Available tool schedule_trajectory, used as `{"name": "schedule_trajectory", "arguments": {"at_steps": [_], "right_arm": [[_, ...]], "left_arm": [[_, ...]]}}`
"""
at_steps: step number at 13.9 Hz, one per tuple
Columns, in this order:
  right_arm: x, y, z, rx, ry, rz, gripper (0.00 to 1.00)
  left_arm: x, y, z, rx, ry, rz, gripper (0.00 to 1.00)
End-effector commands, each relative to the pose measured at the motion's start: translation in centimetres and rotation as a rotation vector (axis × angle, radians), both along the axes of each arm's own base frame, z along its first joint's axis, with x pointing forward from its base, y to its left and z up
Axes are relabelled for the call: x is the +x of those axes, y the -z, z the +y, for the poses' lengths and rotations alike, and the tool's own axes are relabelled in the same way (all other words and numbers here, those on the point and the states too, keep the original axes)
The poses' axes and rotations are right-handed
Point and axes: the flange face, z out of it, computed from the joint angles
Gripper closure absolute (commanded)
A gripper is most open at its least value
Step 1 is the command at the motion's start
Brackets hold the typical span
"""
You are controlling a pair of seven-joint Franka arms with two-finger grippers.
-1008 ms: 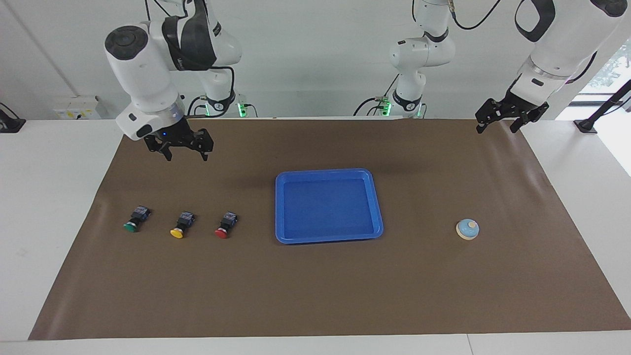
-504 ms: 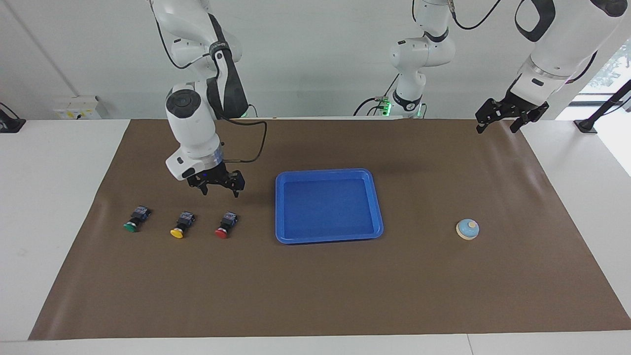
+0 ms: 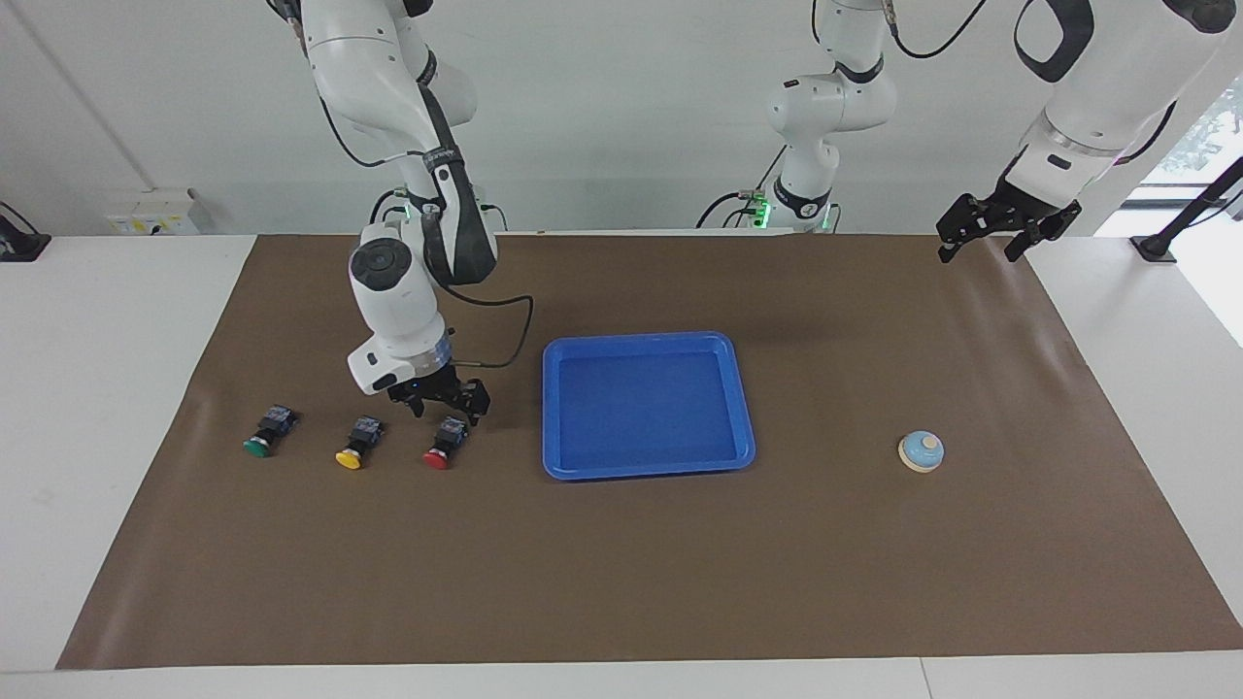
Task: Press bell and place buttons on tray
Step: 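Reach the right gripper to the red button and grasp it, then carry the red button with the right gripper over the blue tray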
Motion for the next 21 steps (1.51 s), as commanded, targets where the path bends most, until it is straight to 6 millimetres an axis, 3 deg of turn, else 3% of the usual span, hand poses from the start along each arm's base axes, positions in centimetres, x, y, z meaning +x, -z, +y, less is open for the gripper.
{"name": "schedule_trajectory", "arguments": {"at_steps": [1,2,4,8,12,15,16,18,21], "right_arm": [[0.4,1.4,-0.3,0.01,0.026,-0.015,0.0],[0.5,1.4,-0.3,0.01,0.025,-0.015,0.01],[0.5,1.4,-0.3,0.009,0.024,-0.015,0.2],[0.9,0.8,-0.5,0.009,0.027,-0.02,1.0],[1.9,-0.8,0.0,0.007,0.02,-0.014,1.0],[3.5,-4.9,1.0,-0.003,0.01,0.031,1.0],[4.0,-7.0,2.8,0.001,-0.009,0.046,1.0],[3.8,-9.4,6.3,0.001,-0.042,0.059,1.0],[2.4,-10.9,12.4,0.002,-0.067,0.061,1.0]], "left_arm": [[-0.5,-0.1,0.1,-0.006,-0.001,0.003,0.0],[-0.5,-0.1,0.1,-0.006,-0.001,0.003,0.0],[-0.5,-0.1,0.1,-0.006,-0.001,0.004,0.0],[-0.5,-0.1,0.1,-0.006,-0.001,0.004,0.0],[-0.5,-0.1,0.1,-0.006,-0.001,0.003,0.0],[-0.5,-0.1,0.1,-0.006,-0.001,0.004,0.0],[-0.5,-0.1,0.1,-0.006,-0.001,0.004,0.0],[-0.5,-0.1,0.1,-0.006,-0.001,0.003,0.0],[-0.5,-0.1,0.1,-0.006,-0.001,0.004,0.0]]}}
